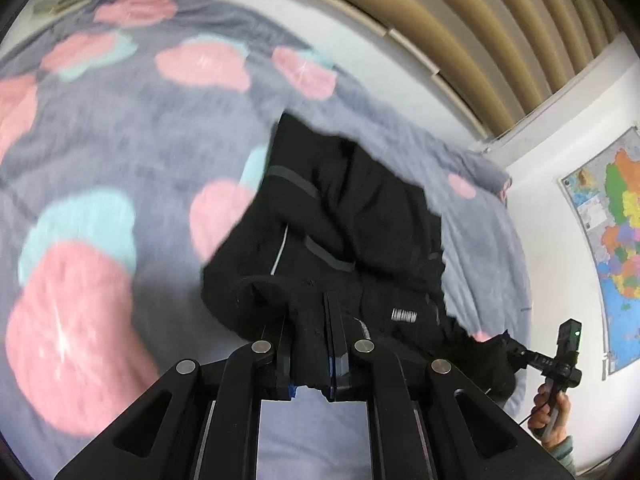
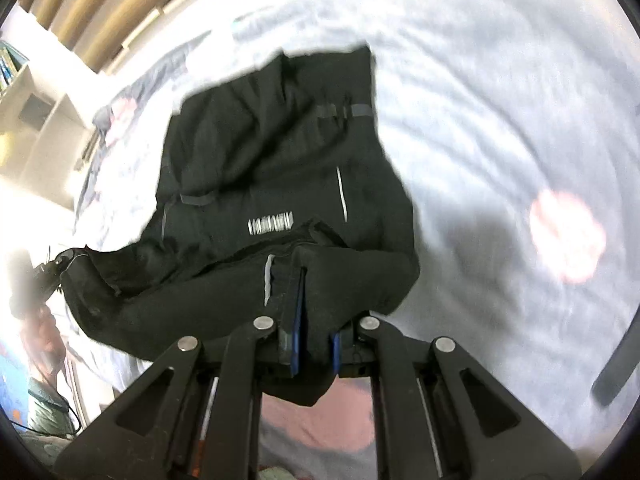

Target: Fold large clothes

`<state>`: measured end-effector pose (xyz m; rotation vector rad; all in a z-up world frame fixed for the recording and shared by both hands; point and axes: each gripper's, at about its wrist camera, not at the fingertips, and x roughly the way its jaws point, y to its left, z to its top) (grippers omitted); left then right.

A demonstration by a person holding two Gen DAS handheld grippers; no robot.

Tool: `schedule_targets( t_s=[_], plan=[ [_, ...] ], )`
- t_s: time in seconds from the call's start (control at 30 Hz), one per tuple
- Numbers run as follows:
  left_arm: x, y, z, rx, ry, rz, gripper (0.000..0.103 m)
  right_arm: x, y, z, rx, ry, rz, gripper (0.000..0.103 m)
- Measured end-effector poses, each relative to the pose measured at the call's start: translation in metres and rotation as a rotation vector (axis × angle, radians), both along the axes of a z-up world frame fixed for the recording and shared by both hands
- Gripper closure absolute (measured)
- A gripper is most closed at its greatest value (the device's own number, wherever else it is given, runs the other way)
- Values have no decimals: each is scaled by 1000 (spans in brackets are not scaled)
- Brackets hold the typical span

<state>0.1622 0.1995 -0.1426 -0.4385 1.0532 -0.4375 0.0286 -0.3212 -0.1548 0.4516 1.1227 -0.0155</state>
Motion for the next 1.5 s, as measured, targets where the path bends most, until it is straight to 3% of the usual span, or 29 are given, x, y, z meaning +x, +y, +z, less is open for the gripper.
schedule_targets(
  t_s=[0.23,0.43,0.6,0.73,0.83,0.97,1.13,1.37,1.43,1.5],
  plan=[
    [88,-22,18,25,-72,-13,92,88,-18,41,-82,-78,39,95],
    [191,-54,21,39,-94,-7,92,182,-34,39,-157,-82,43,95],
    [264,-88,-4,88,-72,-8,92,259,-52,4,-173,-29,4,95],
    [310,-110,-53,173,5,-3,88,304,-60,-46,-170,55,-22,94],
    [335,-120,-104,201,107,2,88,326,-61,-89,-172,134,-20,94],
    [349,-127,-158,174,197,-2,86,339,-57,-132,-161,195,-11,94],
    [351,-124,-163,138,209,-25,86,339,-56,-138,-171,204,-12,94],
    [332,-93,-114,90,205,-153,73,312,-83,-98,-21,157,-78,85],
    [319,-79,-92,93,194,-177,47,302,-86,-83,-1,139,-88,78],
    [307,-66,-74,97,157,-167,44,290,-85,-67,10,118,-89,71]
  ],
)
